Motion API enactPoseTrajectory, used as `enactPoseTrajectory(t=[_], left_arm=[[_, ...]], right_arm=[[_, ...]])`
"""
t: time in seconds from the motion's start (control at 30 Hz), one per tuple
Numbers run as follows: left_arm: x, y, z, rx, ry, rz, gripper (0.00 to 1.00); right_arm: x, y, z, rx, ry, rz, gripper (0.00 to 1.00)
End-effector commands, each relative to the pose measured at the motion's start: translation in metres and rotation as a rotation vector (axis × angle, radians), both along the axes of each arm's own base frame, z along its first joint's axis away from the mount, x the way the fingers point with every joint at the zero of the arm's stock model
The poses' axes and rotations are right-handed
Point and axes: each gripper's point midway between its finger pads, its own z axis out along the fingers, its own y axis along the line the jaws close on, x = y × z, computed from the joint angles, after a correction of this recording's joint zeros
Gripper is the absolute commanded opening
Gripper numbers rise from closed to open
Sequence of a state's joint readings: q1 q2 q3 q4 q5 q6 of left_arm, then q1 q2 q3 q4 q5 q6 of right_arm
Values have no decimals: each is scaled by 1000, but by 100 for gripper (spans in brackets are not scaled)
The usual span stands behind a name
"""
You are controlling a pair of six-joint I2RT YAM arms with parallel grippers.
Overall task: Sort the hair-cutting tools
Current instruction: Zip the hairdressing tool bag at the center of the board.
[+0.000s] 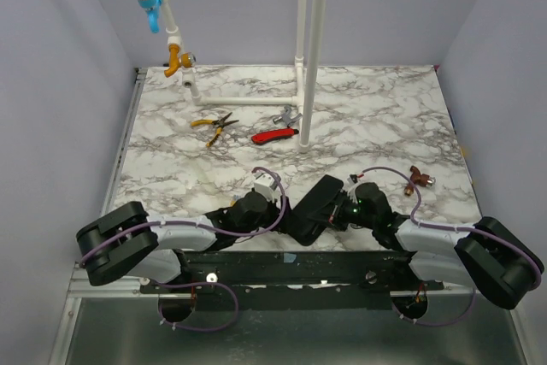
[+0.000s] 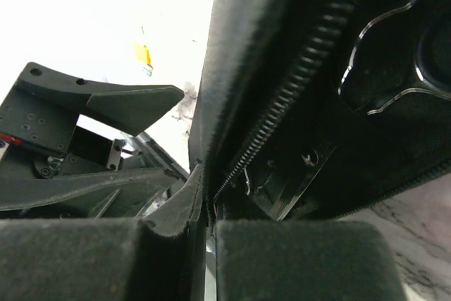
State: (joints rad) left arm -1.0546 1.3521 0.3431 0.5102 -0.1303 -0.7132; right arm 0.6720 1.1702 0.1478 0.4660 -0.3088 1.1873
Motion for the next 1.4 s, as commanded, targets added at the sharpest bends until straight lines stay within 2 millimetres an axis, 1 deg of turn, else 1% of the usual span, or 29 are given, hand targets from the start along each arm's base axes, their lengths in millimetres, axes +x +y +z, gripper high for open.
enactPoseTrajectory(t=[0.0,0.17,0.3,0.43,0.47,0.5,0.53,0.7,0.83,0.9,1.17,1.27,1.37], left_arm=[[0,23,0,32,-14,47,72],[-21,41,-7,54,5,-14,72],[-37,44,-8,35,23,-84,68],[-46,47,-7,30,28,-130,62],[-47,47,-6,26,24,-134,59],[-53,45,-5,17,33,-164,57],[-55,45,-4,14,36,-176,57],[-60,39,-3,-4,37,-221,58],[-62,31,-9,33,58,-273,58],[-61,27,-12,46,64,-277,58],[-53,17,-15,46,50,-278,57],[-51,14,-15,47,43,-286,50],[-50,14,-16,53,44,-284,38]], right_arm=[[-2,-5,0,22,-2,-30,1],[0,2,18,69,-54,1,1],[-2,3,25,97,-72,14,1],[-4,3,28,107,-79,18,1],[-4,3,30,114,-84,21,0],[-5,4,33,121,-90,27,1],[-5,4,35,128,-97,31,1],[-5,5,42,132,-117,44,0],[-7,6,39,127,-108,54,0],[-7,6,39,127,-108,55,0],[-7,6,36,124,-102,61,0],[-6,7,37,123,-104,62,1],[-6,6,36,120,-103,60,1]])
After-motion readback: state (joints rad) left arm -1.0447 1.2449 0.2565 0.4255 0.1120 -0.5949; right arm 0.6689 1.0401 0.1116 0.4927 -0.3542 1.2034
